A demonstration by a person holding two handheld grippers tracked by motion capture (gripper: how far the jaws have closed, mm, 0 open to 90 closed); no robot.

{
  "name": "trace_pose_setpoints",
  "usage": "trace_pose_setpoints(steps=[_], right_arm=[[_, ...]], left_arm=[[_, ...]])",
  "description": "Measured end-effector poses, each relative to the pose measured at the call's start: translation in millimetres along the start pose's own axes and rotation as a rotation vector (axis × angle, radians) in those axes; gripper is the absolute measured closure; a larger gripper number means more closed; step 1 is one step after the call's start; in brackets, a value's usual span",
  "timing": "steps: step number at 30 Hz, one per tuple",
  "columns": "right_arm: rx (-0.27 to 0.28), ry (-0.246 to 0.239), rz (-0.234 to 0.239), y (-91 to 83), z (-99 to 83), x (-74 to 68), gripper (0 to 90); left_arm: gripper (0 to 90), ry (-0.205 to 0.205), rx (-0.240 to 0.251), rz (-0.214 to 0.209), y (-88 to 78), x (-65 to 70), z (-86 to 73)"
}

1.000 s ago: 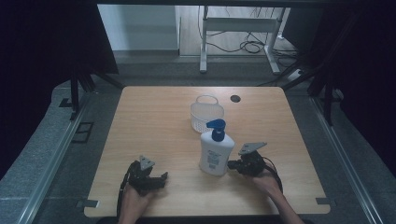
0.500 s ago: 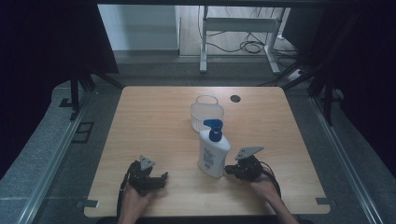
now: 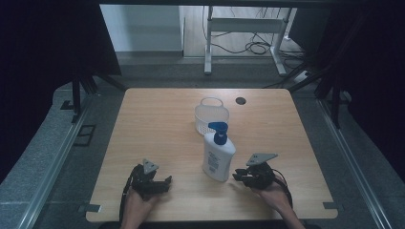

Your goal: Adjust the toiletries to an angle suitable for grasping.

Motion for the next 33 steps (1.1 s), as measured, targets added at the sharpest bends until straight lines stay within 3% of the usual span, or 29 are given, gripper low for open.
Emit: trace_pose_setpoints(steps=[6, 10, 17, 25, 33], right_arm=[[0.022, 0.009, -0.012, -11.7, 4.7, -9.3, 56.3], [0.037, -0.003, -0.02, -17.2, 7.5, -14.9, 41.7], [0.054, -0.023, -0.019, -21.8, 14.1, -22.4, 26.1], [0.087, -0.06, 0.004, -26.0, 27.0, -30.2, 16.5], [0.102, -0.06, 0.014, -26.0, 42.0, -36.4, 14.2]], left_arm=[[10.9, 0.002, -0.002, 0.0, -0.1, -0.2, -0.1], [10.9, 0.002, -0.002, -0.001, -0.1, -0.2, -0.1], [10.9, 0.002, -0.002, -0.001, -0.1, -0.2, -0.1], [10.9, 0.002, -0.001, -0.001, -0.1, -0.2, -0.1], [10.9, -0.002, 0.002, 0.0, 0.1, 0.0, 0.0]])
Point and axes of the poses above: each handheld gripper's, and its own axes: y roughly forward along the jaws, z roughly out of its top, x roughly to its right, the point moved 2 cm from there along y, roughly forward along the jaws, and after that the axes turned 15 degrees about y, right-handed, at the moved point
